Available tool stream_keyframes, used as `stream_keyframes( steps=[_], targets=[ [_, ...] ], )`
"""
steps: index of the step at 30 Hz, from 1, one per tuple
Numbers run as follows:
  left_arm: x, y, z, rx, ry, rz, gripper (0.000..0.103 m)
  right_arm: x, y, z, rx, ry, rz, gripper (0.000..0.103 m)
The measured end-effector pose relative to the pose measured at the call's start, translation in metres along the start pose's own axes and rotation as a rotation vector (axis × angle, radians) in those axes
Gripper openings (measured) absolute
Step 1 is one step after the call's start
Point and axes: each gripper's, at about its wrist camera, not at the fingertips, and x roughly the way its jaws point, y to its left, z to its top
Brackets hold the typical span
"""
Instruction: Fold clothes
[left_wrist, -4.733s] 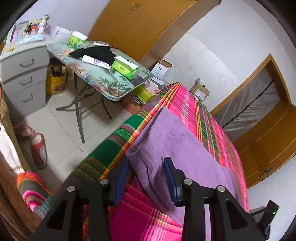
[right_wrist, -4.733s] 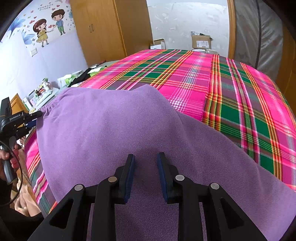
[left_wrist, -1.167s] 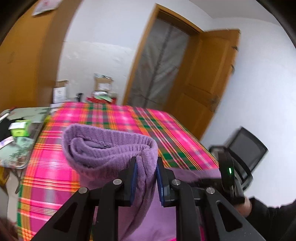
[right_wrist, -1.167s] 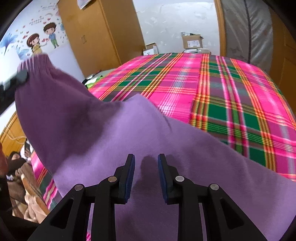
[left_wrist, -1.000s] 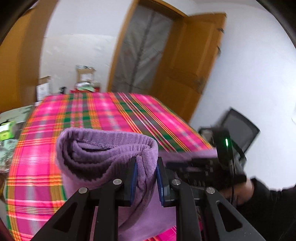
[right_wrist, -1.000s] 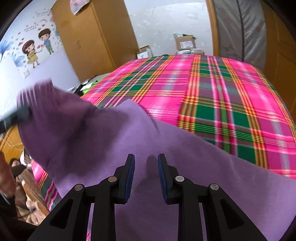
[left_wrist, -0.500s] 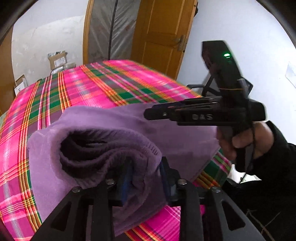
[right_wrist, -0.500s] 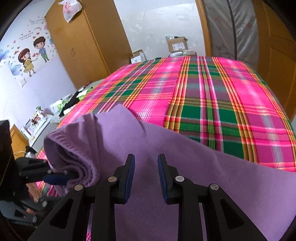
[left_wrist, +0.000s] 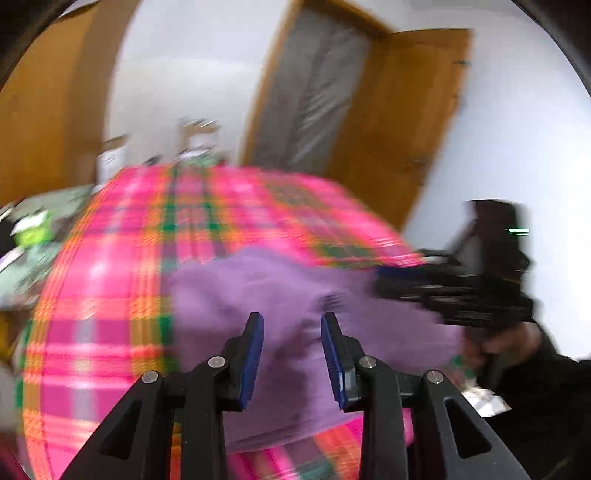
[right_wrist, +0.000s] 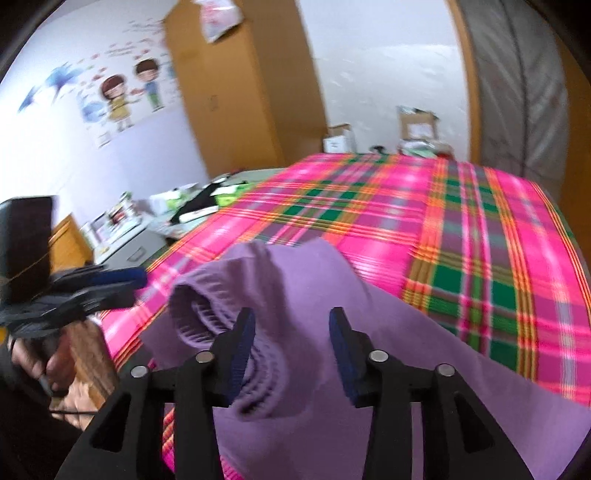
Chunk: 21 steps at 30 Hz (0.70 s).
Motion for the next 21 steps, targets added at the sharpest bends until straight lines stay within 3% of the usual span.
stream_keyframes(
  steps=[1,6,15,18,21],
  targets=[
    [0.006,0.007,-0.001,-0.018,0.028,0.021,0.033,0.001,0.004,0.000,-0.014,0.001,0.007,0.044],
    [0.032,0.013,0.000,-0.061,0.087,-0.018,0.033,0.005,0.002,-0.003,-0.020,0.027,0.012,0.044],
    [0.093,-0.017,0.053,-0.012,0.096,-0.104,0.033,0.001,-0.025,-0.010,0.073,0.025,-0.027,0.044],
    [0.111,-0.023,0.057,-0.029,0.126,-0.116,0.033,0.001,-0.033,-0.011,0.103,0.024,-0.038,0.044],
    [0.105,-0.020,0.056,-0.051,0.101,-0.130,0.033,0.000,-0.041,-0.011,0.137,0.022,-0.037,0.044]
  ],
)
